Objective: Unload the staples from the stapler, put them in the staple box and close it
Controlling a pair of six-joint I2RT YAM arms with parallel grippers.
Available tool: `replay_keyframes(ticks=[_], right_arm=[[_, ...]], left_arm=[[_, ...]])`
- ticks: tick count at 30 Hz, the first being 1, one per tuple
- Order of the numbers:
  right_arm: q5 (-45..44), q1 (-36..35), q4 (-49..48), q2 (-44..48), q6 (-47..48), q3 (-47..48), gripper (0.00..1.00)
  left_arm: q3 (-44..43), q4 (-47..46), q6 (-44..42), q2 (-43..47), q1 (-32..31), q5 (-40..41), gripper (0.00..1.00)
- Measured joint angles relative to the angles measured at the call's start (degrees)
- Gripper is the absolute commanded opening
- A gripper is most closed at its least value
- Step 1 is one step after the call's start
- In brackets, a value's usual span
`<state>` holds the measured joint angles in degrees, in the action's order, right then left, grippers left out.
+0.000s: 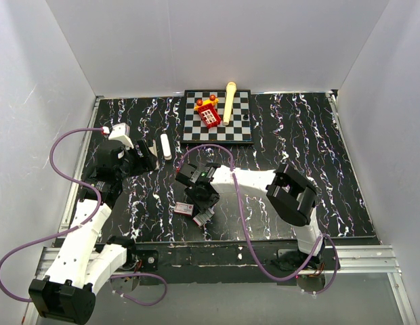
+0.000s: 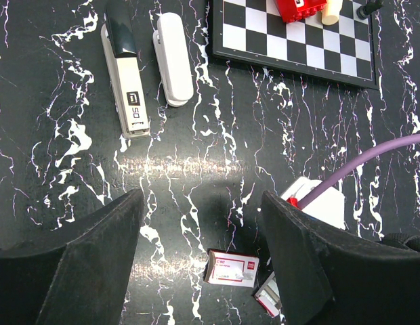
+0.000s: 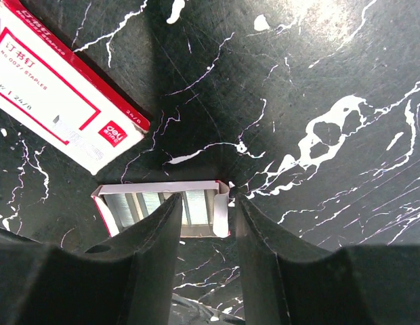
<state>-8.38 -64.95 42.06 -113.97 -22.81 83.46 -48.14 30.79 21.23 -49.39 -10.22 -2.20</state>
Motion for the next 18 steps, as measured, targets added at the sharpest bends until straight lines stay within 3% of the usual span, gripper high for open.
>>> replay_keyframes(ticks=[12,18], right_arm=[[0.37,0.02,0.07,-0.76,-0.20,0.00,0.31],[0.61,0.02,0.09,-0.76,-0.42,0.00,0.37]], left_arm=[[0.04,0.00,0.00,0.00,0.00,0.00,0.70],[0.04,0.00,0.00,0.00,0.00,0.00,0.70]])
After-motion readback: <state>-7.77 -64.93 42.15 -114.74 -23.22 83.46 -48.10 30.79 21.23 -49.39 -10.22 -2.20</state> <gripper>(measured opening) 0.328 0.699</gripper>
